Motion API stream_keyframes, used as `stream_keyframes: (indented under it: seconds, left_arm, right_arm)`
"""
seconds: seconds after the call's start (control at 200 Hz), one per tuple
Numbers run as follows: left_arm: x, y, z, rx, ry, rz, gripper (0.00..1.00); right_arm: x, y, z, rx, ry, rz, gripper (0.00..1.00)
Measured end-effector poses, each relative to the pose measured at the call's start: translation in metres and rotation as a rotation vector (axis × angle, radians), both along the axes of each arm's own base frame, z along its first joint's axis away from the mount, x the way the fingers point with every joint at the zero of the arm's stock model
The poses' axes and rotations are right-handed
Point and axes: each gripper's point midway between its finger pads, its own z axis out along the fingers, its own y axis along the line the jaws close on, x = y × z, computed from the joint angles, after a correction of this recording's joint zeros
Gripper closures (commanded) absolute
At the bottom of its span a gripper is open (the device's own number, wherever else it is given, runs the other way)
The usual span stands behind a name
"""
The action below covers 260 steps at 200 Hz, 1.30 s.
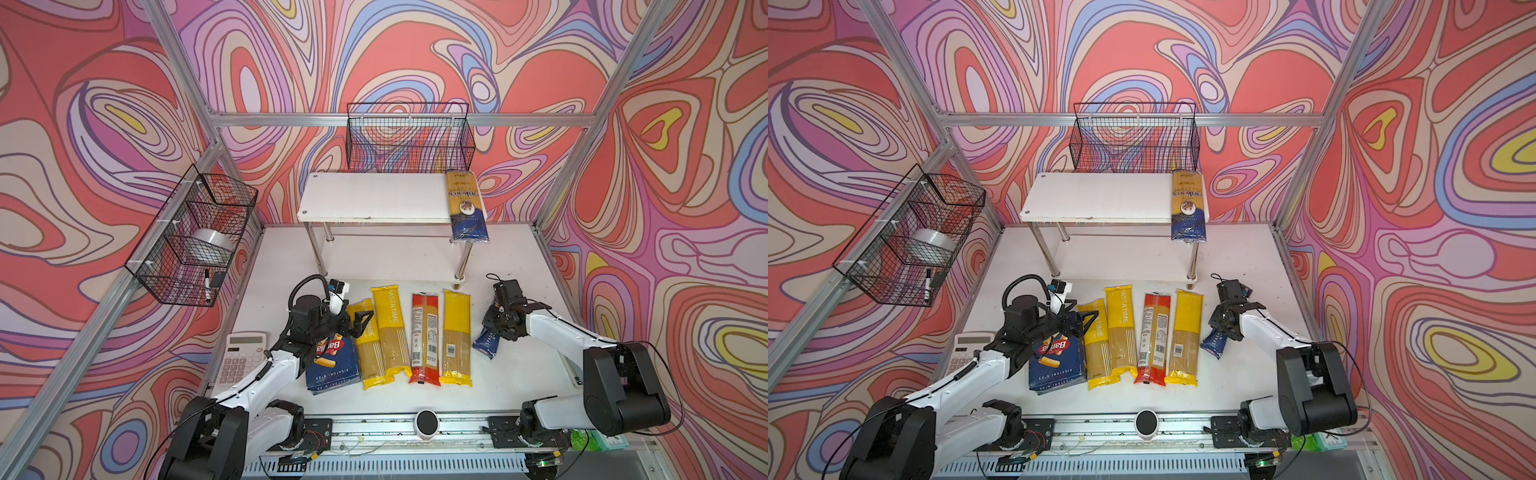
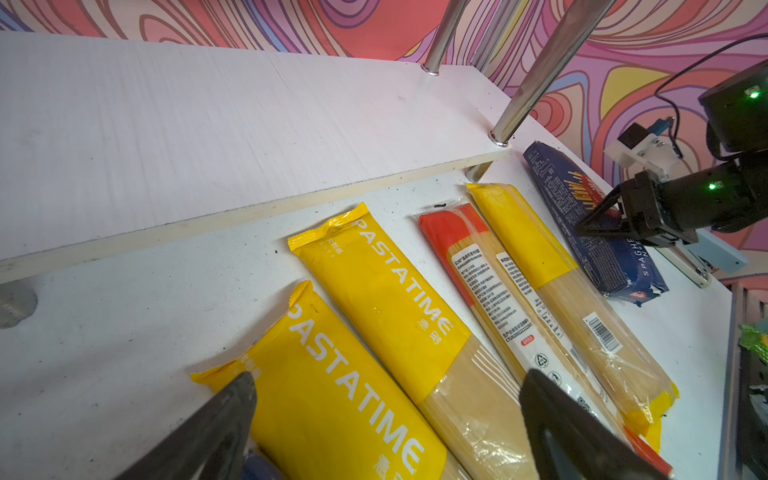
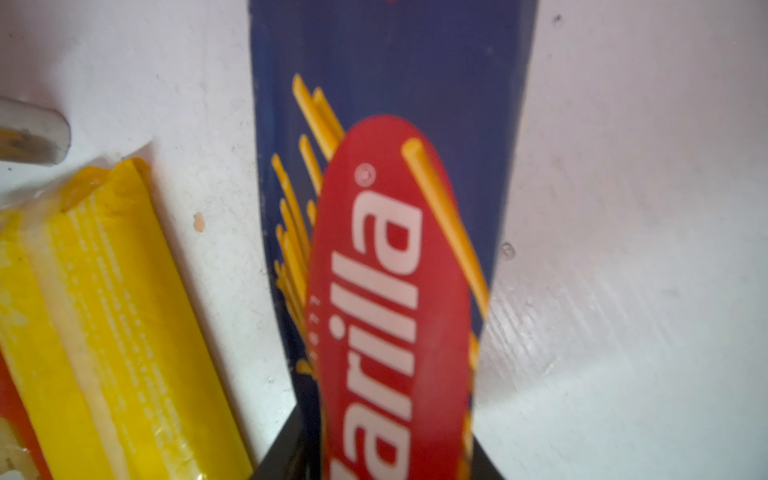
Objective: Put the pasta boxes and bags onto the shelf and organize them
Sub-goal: 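Lift the Barilla spaghetti box upright with the right gripper, then carry the blue Barilla box up toward the shelf top with the right gripper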
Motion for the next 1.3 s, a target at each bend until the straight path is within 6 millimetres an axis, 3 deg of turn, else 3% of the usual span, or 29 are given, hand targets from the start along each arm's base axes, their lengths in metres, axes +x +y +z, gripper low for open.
stream_keyframes:
  seconds: [0.23,0.381,0.806,1.177,1.302]
  left_arm:
    - [-0.001,0.000,0.004,-0.003,-0.010,0.000,0.00]
    - [-0.001,0.000,0.006,-0.005,-0.017,0.000,0.00]
    - [-0.001,0.000,0.008,-0.007,-0.023,-0.001,0.00]
    - [-0.003,-0.001,0.011,-0.014,-0.029,-0.012,0.00]
    - [-0.003,-0.002,0.011,-0.015,-0.029,-0.014,0.00]
  right_arm:
    - [-0.009,-0.001,0.005,-0.001,0.020,0.005,0.78]
    - [-0.019,-0.003,0.025,-0.008,0.011,0.012,0.78]
    - [0.010,-0.005,0.123,-0.058,-0.175,0.074,0.79]
    - [0.029,-0.008,0.240,-0.121,-0.355,0.135,0.79]
    - [0.034,-0.006,0.267,-0.122,-0.391,0.151,0.80]
